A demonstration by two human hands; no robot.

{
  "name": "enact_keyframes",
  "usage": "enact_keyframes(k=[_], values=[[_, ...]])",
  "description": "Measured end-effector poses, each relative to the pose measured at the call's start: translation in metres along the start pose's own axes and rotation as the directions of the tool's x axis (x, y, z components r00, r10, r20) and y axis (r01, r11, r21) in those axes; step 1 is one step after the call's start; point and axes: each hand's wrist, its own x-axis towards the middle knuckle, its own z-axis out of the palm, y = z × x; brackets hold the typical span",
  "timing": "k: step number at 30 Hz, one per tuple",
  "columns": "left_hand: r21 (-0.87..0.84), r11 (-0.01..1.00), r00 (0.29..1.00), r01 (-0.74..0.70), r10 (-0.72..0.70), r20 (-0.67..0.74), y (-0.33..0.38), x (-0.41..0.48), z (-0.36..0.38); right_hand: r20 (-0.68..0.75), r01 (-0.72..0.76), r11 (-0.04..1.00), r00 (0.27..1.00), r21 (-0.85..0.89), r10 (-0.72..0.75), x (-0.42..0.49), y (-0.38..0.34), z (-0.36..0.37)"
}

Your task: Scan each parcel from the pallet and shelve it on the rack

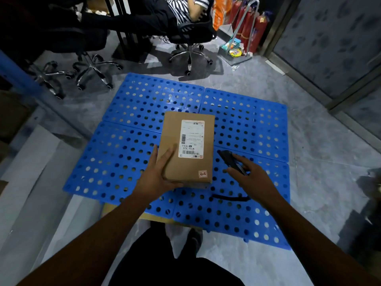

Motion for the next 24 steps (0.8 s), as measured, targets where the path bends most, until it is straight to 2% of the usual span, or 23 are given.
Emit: enact_keyframes(k=[6,9,13,20,24], values=[[0.059,0.997,0.997,0.043,-0.04,-0.059,0.002,0.008,0.008,0.084,0.099,0.97,0.993,-0.223,-0.082,0.006,-0.028,-0.018],[0.039,0.998,0.997,0.058,-0.056,-0.052,0.002,0.017,0.009,0.172,0.165,0.896,0.98,-0.413,-0.101,0.01,-0.05,-0.031],[-0.007,0.999,0.999,0.037,-0.038,-0.026,0.002,0.036,0.0,0.188,0.171,0.781,0.98,-0.601,-0.069,0.014,-0.073,-0.039],[-0.026,0.999,1.0,-0.021,0.021,-0.023,-0.001,0.056,-0.009,0.276,0.195,0.675,0.961,-0.712,0.012,0.015,-0.1,-0.038],[-0.012,0.998,0.997,-0.067,0.066,-0.049,-0.003,0.064,-0.005,0.242,0.173,0.662,0.97,-0.729,0.012,0.015,-0.1,-0.033]])
